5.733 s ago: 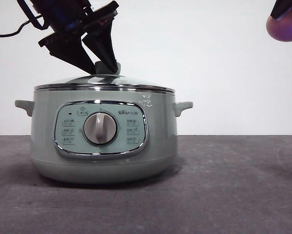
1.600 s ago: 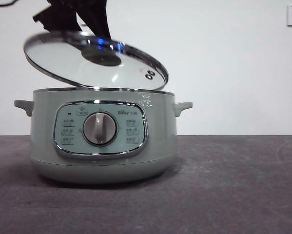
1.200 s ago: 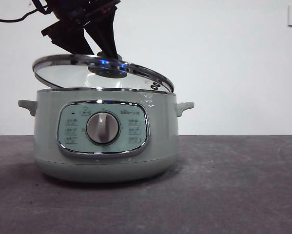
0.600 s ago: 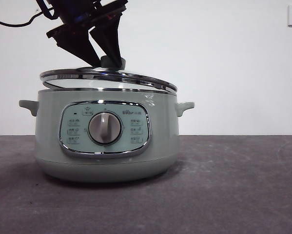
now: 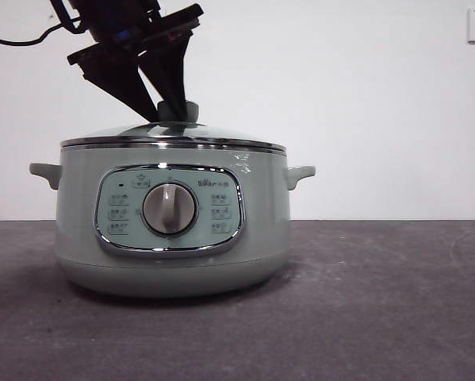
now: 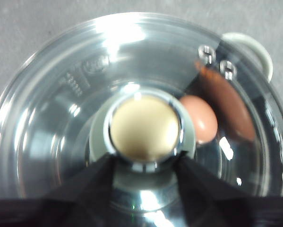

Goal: Pick up the egg,open the lid,put the egg in the pot,close the lid

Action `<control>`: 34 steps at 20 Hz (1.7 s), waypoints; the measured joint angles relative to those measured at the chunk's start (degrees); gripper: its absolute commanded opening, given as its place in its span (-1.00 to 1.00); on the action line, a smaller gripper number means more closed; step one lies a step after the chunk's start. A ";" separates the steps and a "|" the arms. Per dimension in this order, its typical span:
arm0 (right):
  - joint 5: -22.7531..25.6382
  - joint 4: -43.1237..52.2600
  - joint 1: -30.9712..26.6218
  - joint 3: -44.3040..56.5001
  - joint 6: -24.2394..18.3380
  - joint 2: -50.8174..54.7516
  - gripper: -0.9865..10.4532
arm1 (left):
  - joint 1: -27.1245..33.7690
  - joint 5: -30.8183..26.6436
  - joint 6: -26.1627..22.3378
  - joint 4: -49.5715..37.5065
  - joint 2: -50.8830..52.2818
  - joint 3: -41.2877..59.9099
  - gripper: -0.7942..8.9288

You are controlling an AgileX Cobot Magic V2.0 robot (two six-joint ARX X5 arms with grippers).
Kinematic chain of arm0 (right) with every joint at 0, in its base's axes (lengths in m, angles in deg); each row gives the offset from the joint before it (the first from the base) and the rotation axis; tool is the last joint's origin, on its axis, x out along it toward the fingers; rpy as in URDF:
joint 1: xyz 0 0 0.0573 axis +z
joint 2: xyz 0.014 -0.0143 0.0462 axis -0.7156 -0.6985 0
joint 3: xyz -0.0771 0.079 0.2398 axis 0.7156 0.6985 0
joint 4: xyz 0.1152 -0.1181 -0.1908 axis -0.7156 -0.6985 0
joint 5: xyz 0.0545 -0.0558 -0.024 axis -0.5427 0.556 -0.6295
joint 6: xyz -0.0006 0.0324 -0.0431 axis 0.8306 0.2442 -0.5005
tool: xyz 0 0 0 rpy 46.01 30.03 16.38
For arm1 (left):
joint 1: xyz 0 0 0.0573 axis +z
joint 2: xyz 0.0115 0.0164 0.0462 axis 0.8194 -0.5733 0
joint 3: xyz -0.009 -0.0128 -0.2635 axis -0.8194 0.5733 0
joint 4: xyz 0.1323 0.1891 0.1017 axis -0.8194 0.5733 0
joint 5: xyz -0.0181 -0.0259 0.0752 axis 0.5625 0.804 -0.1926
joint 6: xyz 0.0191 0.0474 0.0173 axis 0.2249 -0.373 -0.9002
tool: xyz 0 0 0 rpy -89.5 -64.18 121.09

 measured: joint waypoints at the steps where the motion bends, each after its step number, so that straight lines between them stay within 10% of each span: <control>1: 0.00 -0.63 0.00 0.00 0.00 0.00 0.05 | -0.02 -0.04 0.00 0.72 0.22 0.00 -0.10; 3: 0.00 -1.97 0.00 0.00 0.02 0.00 0.05 | -0.04 0.00 0.04 0.87 0.37 0.00 0.20; 13: -14.71 -13.16 0.00 0.00 2.89 -2.71 0.05 | -0.02 0.17 0.09 3.54 5.51 -0.04 0.20; 23: -25.53 -21.46 0.00 0.00 3.26 -12.09 0.00 | -0.02 15.34 0.15 24.57 27.21 -0.07 0.18; 27: -25.53 -21.49 0.00 0.00 3.19 -13.88 -0.86 | -0.02 16.17 0.15 31.02 30.82 -0.07 -0.89; 34: -25.51 -21.49 0.00 0.00 2.73 -14.51 -0.83 | -0.02 16.15 0.11 32.83 31.15 -0.07 -0.84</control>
